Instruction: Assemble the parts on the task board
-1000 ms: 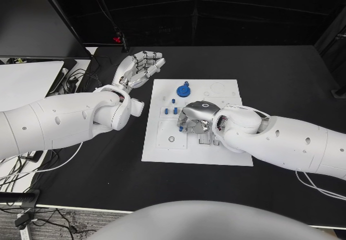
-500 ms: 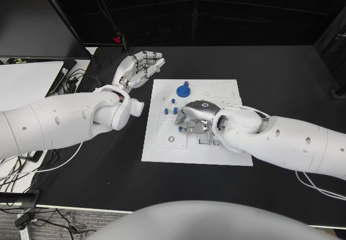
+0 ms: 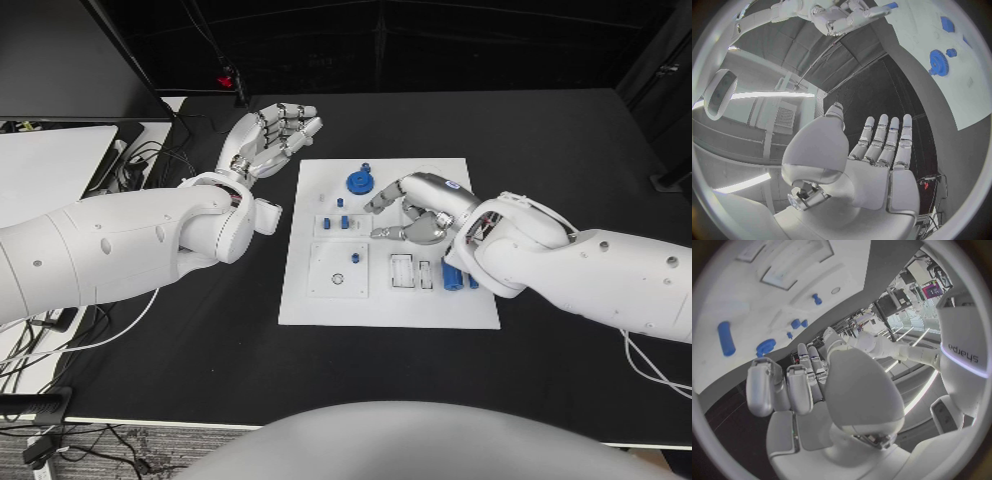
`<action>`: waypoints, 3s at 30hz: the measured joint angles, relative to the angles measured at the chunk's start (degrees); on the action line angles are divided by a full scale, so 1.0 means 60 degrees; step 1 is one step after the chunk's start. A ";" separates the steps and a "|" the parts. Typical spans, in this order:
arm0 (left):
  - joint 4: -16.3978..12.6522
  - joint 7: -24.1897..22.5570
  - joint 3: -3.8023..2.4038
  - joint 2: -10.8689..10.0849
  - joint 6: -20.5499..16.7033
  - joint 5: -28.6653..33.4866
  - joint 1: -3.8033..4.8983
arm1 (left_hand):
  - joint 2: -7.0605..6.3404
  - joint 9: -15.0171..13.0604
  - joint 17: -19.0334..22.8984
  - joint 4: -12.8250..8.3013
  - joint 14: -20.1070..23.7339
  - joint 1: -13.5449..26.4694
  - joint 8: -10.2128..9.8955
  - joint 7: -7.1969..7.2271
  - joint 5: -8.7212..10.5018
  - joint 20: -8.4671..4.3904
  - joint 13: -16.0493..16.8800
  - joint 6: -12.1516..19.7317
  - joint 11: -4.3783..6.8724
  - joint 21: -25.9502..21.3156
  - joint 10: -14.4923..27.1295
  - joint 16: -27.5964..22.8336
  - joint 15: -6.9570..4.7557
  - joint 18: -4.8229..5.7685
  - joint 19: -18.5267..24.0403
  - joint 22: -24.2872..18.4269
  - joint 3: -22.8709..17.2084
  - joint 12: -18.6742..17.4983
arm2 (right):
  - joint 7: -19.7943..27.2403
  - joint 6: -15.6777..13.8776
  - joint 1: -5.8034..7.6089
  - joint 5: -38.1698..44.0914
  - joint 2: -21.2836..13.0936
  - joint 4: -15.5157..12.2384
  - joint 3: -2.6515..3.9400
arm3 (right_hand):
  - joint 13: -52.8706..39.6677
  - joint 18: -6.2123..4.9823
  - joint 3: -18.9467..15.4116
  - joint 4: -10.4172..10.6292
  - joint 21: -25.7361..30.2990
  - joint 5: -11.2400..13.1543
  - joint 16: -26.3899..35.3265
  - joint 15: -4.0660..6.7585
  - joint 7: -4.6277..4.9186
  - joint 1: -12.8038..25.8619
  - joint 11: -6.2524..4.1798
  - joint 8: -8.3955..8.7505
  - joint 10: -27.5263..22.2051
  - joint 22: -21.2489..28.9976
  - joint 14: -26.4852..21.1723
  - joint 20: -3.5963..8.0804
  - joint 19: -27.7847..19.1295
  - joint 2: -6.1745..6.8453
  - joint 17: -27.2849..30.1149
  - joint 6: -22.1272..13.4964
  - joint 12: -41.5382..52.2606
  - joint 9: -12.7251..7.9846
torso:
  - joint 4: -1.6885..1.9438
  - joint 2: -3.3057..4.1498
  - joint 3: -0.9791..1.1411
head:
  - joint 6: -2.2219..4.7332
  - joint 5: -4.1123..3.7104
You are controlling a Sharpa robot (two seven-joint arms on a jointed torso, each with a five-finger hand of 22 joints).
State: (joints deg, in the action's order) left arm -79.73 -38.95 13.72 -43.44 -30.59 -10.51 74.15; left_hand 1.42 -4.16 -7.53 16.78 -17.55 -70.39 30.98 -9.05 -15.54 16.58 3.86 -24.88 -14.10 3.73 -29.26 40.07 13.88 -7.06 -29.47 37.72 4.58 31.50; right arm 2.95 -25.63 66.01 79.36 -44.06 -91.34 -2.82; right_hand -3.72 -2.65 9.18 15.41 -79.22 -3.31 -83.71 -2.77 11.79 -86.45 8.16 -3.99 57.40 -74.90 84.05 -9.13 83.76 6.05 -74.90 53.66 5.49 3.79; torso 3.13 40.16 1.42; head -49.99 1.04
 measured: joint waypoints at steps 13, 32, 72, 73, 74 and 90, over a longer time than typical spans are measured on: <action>-0.0004 0.0000 0.0002 0.0010 -0.0002 0.0001 0.0000 | 0.0035 0.0000 0.0010 0.0000 0.0000 0.0035 -0.0002 0.0035 0.0000 0.0000 0.0000 0.0035 0.0000 0.0000 0.0000 -0.0004 0.0000 0.0000 0.0000 0.0000 0.0000 0.0035 | 0.0011 -0.0014 0.0356 -0.0623 -0.0971 -0.0004 -0.0004 | 0.0001 -0.0002 -0.0247 -0.0044 -0.0025 0.0054 0.0001 0.0001 -0.0120 -0.0001 -0.0148 0.0001 -0.0255 0.0000 0.0000 0.0034 0.0034 0.0000 0.0000 -0.0186 0.0085 0.0001 | -0.0034 0.0002 -0.0005 | 0.0005 -0.0074; 0.0021 0.0000 0.0001 -0.0012 -0.0003 0.0001 -0.0036 | 0.0069 0.0009 0.0040 -0.0026 0.0000 0.0001 0.0035 0.0002 0.0001 0.0000 0.0001 0.0069 -0.0033 0.0000 0.0033 0.0066 0.0000 0.0000 0.0000 -0.0028 0.0026 0.0035 | -0.2173 0.1185 0.0353 0.0784 -0.0631 0.0445 -0.0015 | -0.0014 -0.0002 -0.0443 -0.0005 0.0017 0.0054 0.0002 0.0001 -0.0153 -0.0003 -0.0131 0.0001 -0.0271 0.0000 0.0000 0.0034 0.0034 0.0003 0.0000 -0.0219 0.0238 0.0012 | -0.0041 0.0011 0.0007 | -0.0001 -0.0194; 0.0050 0.0000 0.0001 -0.0038 0.0028 0.0001 -0.0045 | 0.0106 0.0008 0.0067 -0.0026 -0.0001 -0.0038 0.0072 0.0036 0.0001 0.0000 0.0001 0.0102 -0.0032 0.0000 0.0033 0.0066 -0.0001 0.0000 0.0000 -0.0037 0.0026 0.0067 | -0.2865 0.1720 0.0273 0.1263 -0.0282 0.0665 -0.0026 | 0.0032 -0.0002 -0.0239 0.0037 0.0118 0.0109 0.0003 0.0482 -0.0723 -0.1023 -0.0728 -0.0802 0.1696 0.0000 -0.0001 0.0463 0.0046 -0.0806 -0.0006 0.1742 0.0763 0.0178 | -0.0025 0.0007 0.0006 | -0.0002 -0.0193; 0.0050 0.0000 0.0001 -0.0039 0.0028 0.0001 -0.0045 | 0.0106 0.0008 0.0067 -0.0026 0.0000 -0.0038 0.0072 0.0036 0.0001 0.0000 0.0001 0.0102 -0.0033 0.0000 0.0033 0.0066 -0.0001 0.0000 0.0000 -0.0037 0.0026 0.0067 | -0.2822 0.1650 0.0273 0.1241 -0.0296 0.0656 -0.0026 | 0.0036 -0.0002 -0.0239 0.0037 0.0117 0.0113 0.0003 0.0482 -0.0723 -0.1072 -0.0727 -0.0801 0.1696 0.0000 -0.0001 0.0484 0.0025 -0.0802 -0.0006 0.1742 0.0712 0.0177 | -0.0025 0.0007 0.0006 | -0.0002 -0.0190; 0.0050 0.0000 0.0001 -0.0039 0.0028 0.0001 -0.0045 | 0.0106 0.0008 0.0067 -0.0021 0.0000 -0.0038 0.0072 0.0036 0.0001 0.0000 0.0001 0.0102 -0.0032 0.0000 0.0033 0.0066 -0.0001 0.0000 0.0000 -0.0037 0.0031 0.0067 | -0.2783 0.1584 0.0273 0.1217 -0.0312 0.0647 -0.0026 | 0.0040 -0.0002 -0.0227 0.0049 0.0118 0.0115 0.0003 0.0482 -0.0723 -0.1117 -0.0727 -0.0801 0.1696 0.0000 -0.0001 0.0498 0.0011 -0.0823 -0.0006 0.1742 0.0707 0.0177 | -0.0024 0.0007 0.0006 | -0.0002 -0.0187; 0.0079 -0.0001 0.0001 -0.0032 0.0033 0.0002 -0.0046 | 0.0139 0.0008 0.0081 0.0000 0.0033 -0.0004 0.0072 0.0036 0.0001 0.0000 0.0001 0.0101 -0.0032 0.0000 0.0033 0.0105 -0.0034 0.0000 0.0000 -0.0048 0.0052 0.0104 | -0.1959 0.0325 0.0340 0.0638 -0.1259 -0.0497 -0.0004 | 0.0039 -0.0001 -0.0213 0.0067 0.0078 0.0118 -0.0045 0.0481 -0.0721 -0.1239 -0.0728 -0.0738 0.1765 0.0000 -0.0002 0.0532 0.0045 -0.0798 -0.0004 0.1745 0.0542 0.0177 | -0.0022 0.0004 0.0001 | -0.0002 -0.0053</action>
State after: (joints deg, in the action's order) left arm -79.26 -38.96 13.72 -43.64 -30.39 -10.50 73.87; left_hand 2.25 -4.12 -7.05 16.79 -17.35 -70.42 31.41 -8.83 -15.53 16.58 3.87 -24.27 -14.29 3.73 -29.06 40.70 13.68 -7.06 -29.47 37.43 4.89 32.12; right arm -8.81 -23.68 68.05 83.19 -51.62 -94.32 -2.84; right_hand -3.48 -2.65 7.90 15.81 -78.75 -2.60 -83.98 0.12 7.46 -93.89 3.78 -8.42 67.99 -74.90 84.04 -5.93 84.03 1.26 -74.93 64.13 8.75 4.86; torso 3.00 40.18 1.42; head -50.00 0.72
